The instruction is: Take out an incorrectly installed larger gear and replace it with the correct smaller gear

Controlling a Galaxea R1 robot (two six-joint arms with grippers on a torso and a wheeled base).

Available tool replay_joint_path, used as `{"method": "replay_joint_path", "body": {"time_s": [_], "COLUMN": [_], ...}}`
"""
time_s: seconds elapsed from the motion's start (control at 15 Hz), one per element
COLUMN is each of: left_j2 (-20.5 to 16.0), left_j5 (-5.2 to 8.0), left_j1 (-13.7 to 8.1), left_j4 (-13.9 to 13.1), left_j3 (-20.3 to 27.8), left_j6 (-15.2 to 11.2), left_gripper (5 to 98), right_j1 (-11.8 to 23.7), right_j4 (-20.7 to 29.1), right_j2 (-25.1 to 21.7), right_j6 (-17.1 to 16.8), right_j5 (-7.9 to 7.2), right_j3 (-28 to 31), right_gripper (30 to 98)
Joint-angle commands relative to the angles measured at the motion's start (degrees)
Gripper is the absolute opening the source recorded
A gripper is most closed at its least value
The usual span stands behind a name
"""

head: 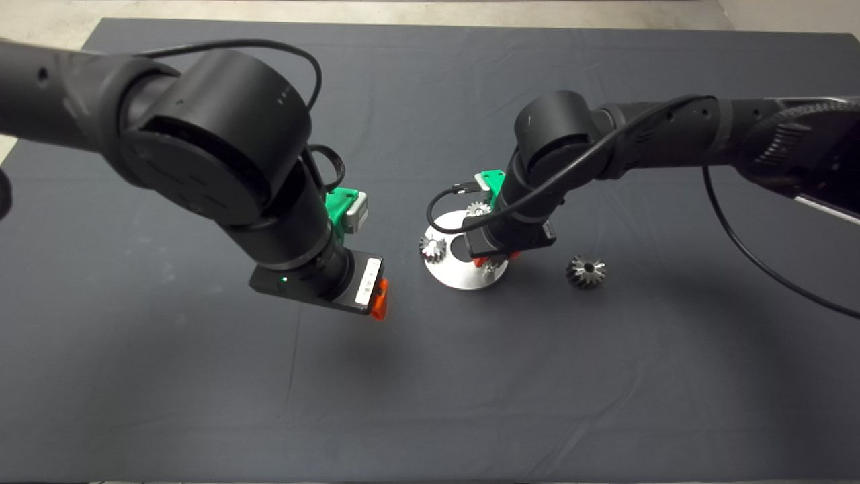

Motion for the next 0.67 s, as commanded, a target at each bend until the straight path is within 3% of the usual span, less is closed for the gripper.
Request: {"method": "replay_joint_path", "body": {"time_s": [0.0,0.6], "left_j2": [-0.1,0.1], "left_j5": [3.95,3.86], "left_j1": [-1.3,-1.2], "left_j4": [0.3,0.3], "left_j3": [0.1,0.3], "left_j6": [0.8,0.8], "left_gripper": [83.9,83.9], "right_j1": [1.5,1.5], "right_j4": [-1.9,-1.6], "right_j2": [2.4,0.7], "right_j6": [-0.2,0.2], "right_j5": [-5.09,-5.36], "right_j3": [-1.3,-0.3], "right_gripper": [36.0,35.9]}}
